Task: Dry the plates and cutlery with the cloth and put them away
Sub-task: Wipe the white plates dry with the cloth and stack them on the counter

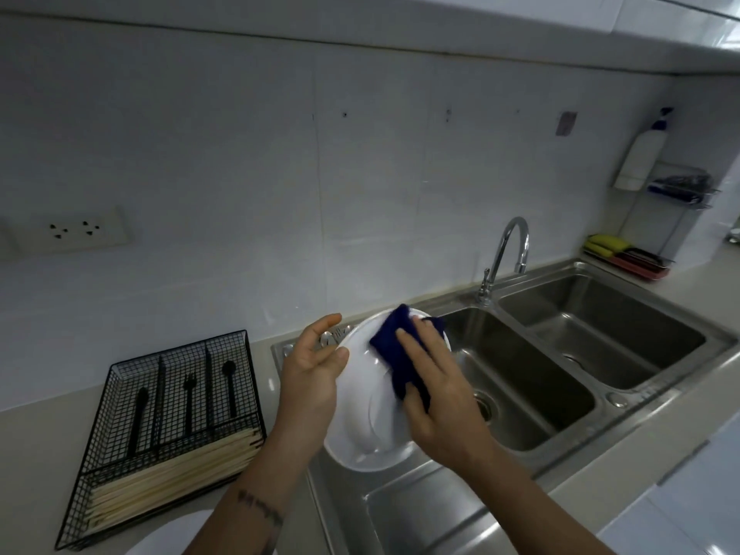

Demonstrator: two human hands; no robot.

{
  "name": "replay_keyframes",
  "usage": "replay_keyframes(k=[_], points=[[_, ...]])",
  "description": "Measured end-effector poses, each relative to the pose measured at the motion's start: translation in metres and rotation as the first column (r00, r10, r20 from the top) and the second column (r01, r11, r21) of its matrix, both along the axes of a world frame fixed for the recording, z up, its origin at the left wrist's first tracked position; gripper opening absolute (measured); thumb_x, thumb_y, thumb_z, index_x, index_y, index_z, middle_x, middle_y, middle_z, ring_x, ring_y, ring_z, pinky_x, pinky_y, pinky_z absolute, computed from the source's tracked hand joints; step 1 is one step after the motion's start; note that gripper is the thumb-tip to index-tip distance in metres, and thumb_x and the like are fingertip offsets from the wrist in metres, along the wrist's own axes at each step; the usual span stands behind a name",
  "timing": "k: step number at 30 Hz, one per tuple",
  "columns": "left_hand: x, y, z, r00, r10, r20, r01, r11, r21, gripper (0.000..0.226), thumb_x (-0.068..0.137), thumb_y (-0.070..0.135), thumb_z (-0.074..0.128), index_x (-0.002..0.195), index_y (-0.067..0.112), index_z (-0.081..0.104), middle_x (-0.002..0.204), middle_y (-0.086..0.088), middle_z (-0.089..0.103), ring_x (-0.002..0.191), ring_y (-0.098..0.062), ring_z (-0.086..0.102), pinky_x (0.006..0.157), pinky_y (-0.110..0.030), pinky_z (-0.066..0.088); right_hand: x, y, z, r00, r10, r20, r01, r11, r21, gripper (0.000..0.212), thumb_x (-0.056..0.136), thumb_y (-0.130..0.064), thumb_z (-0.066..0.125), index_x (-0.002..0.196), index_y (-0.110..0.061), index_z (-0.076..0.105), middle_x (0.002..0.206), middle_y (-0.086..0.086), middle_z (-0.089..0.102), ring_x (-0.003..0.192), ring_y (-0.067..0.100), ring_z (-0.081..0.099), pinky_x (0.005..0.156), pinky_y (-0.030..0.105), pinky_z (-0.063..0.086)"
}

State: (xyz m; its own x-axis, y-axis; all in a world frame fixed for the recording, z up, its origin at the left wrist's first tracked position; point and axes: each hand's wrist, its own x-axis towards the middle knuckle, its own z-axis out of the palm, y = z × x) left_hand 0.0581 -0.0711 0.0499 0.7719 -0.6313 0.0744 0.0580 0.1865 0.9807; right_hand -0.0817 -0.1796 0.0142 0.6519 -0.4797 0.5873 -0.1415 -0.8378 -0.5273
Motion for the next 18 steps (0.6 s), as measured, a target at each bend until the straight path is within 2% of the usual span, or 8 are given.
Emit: replay_keyframes(k=[2,3,5,8,10,12,15,18], points=[[0.004,0.003,-0.001,0.997,0.034,-0.075,-0.035,0.999,-0.012,0.043,0.091,-0.007,0.058,0.116,0.027,0.066,0.108,-0.009,0.069,0.081,-0.019,0.067,0.074,-0.036,0.057,-0.002,-0.003,-0.004,0.991,-0.132,0.032,0.121,0.965,0.232,0.066,0.085,-0.020,0.046,0.147,-0.034,0.026,0.157,-0.009,0.022,0.143,0.010,0.022,0.115,0.046,0.029],[0.004,0.004,-0.002,0.993,0.038,-0.107,-0.039,0.999,-0.013,0.043,0.091,-0.007,0.058,0.116,0.027,0.067,0.110,-0.009,0.069,0.078,-0.017,0.067,0.070,-0.033,0.057,-0.002,-0.003,-0.005,0.986,-0.163,0.018,0.151,0.946,0.286,0.066,0.085,-0.022,0.044,0.146,-0.036,0.024,0.156,-0.009,0.022,0.142,0.010,0.024,0.114,0.047,0.030],[0.004,0.001,-0.004,0.990,0.027,-0.138,-0.027,1.000,-0.002,0.042,0.091,-0.006,0.058,0.116,0.026,0.067,0.107,-0.010,0.070,0.077,-0.019,0.067,0.071,-0.034,0.057,0.004,0.005,0.000,0.994,-0.111,0.005,0.107,0.970,0.219,0.064,0.085,-0.024,0.043,0.147,-0.032,0.029,0.156,-0.010,0.021,0.142,0.010,0.022,0.116,0.045,0.026],[0.001,-0.006,-0.001,0.984,-0.006,-0.178,0.007,1.000,0.002,0.040,0.092,-0.006,0.056,0.118,0.023,0.068,0.104,-0.014,0.073,0.089,-0.028,0.070,0.086,-0.046,0.056,0.022,0.010,0.017,0.998,0.042,-0.038,-0.045,0.996,-0.079,0.061,0.083,-0.022,0.044,0.143,-0.020,0.042,0.154,-0.001,0.031,0.143,0.017,0.025,0.117,0.046,0.020],[0.005,-0.006,0.003,0.979,0.013,-0.206,-0.012,1.000,0.005,0.040,0.091,-0.003,0.057,0.113,0.028,0.070,0.114,-0.016,0.070,0.100,-0.036,0.068,0.093,-0.053,0.054,0.029,0.000,0.029,0.999,0.004,-0.040,-0.008,0.995,-0.100,0.059,0.082,-0.022,0.045,0.141,-0.020,0.046,0.151,0.000,0.037,0.138,0.017,0.031,0.114,0.046,0.025],[0.013,-0.001,0.006,0.964,0.056,-0.259,-0.058,0.998,0.001,0.039,0.090,0.001,0.059,0.105,0.034,0.073,0.119,-0.016,0.066,0.101,-0.039,0.068,0.090,-0.055,0.055,0.026,-0.014,0.031,0.997,-0.078,-0.016,0.079,0.994,0.072,0.060,0.082,-0.023,0.045,0.142,-0.024,0.043,0.151,-0.004,0.037,0.134,0.013,0.034,0.113,0.042,0.029],[0.025,0.005,0.004,0.921,0.052,-0.385,-0.080,0.995,-0.058,0.035,0.093,0.003,0.058,0.104,0.034,0.070,0.122,-0.011,0.064,0.096,-0.031,0.067,0.085,-0.048,0.057,0.014,-0.030,0.017,0.991,-0.132,-0.004,0.126,0.934,0.336,0.063,0.081,-0.021,0.044,0.144,-0.030,0.039,0.146,-0.007,0.041,0.128,0.009,0.040,0.112,0.043,0.034],[0.027,0.002,0.000,0.891,0.057,-0.451,-0.097,0.993,-0.065,0.033,0.096,0.005,0.056,0.104,0.035,0.066,0.122,-0.006,0.062,0.096,-0.027,0.066,0.075,-0.039,0.056,0.006,-0.019,-0.001,0.989,-0.144,-0.034,0.147,0.919,0.366,0.064,0.087,-0.012,0.047,0.146,-0.033,0.032,0.149,-0.009,0.036,0.128,0.003,0.036,0.112,0.035,0.033]])
